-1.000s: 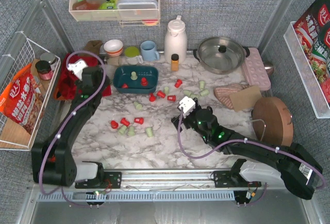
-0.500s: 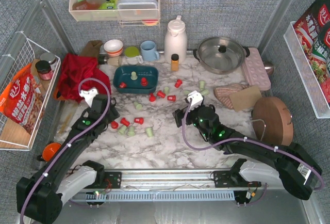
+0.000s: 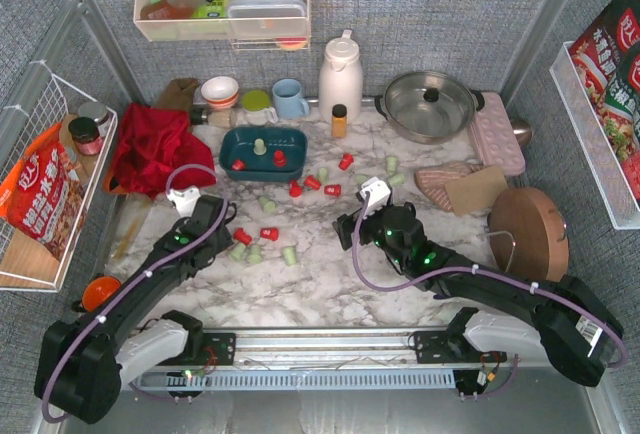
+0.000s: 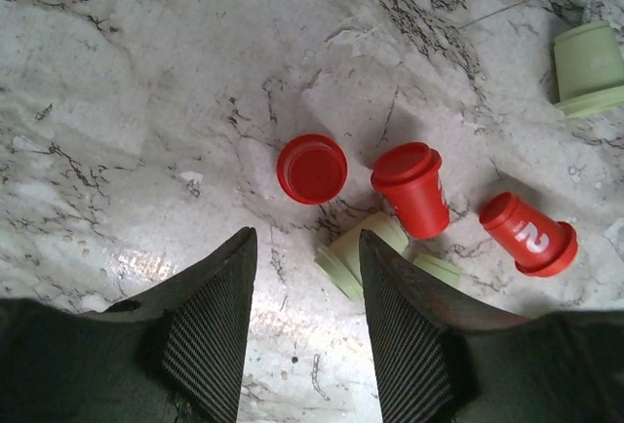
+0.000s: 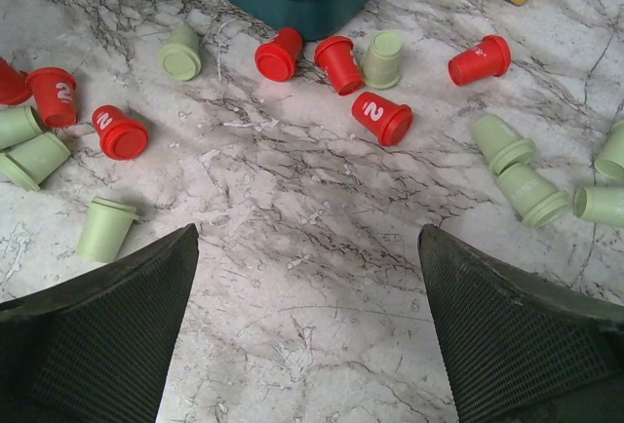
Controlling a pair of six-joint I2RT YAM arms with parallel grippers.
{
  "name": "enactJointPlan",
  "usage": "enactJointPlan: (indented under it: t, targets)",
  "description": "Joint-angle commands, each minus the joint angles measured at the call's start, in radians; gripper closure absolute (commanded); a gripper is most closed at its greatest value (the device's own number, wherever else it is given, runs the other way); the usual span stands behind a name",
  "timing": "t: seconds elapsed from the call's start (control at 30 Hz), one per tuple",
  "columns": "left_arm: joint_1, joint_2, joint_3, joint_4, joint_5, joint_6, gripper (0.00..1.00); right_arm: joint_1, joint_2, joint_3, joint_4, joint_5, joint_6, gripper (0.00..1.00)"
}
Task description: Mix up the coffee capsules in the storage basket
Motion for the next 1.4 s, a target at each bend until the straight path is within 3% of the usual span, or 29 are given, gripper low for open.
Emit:
enactJointPlan:
  t: [0.0,0.2,0.57,0.9,1.07,1.23,1.37]
  targets:
    - [0.000,0.040,-0.016,0.081,-0.047,0.005,0.44,0.000,0.004,0.010,0.013,-0.020,0.000,0.01]
    - [0.001,0.107,-0.051,0.212,-0.055,0.060,0.40,0.000,0.008,0.014,0.008,-0.039,-0.003,0.01]
    - [0.030,0.213,-0.062,0.292,-0.079,0.096,0.41,0.000,0.016,0.020,-0.003,-0.053,-0.009,0.01]
    - [0.033,0.229,-0.075,0.330,-0.058,0.083,0.58,0.000,0.023,0.030,-0.015,-0.064,-0.016,0.01]
    - [0.032,0.205,-0.025,0.262,-0.056,0.080,0.71,0.000,0.027,0.030,-0.017,-0.064,-0.016,0.01]
    - [0.033,0.136,0.115,0.203,-0.073,0.135,0.73,0.000,0.038,0.037,-0.022,-0.067,-0.012,0.01]
    - [0.034,0.136,0.213,0.388,-0.005,0.244,0.70,0.000,0.055,0.045,-0.023,-0.075,-0.009,0.01]
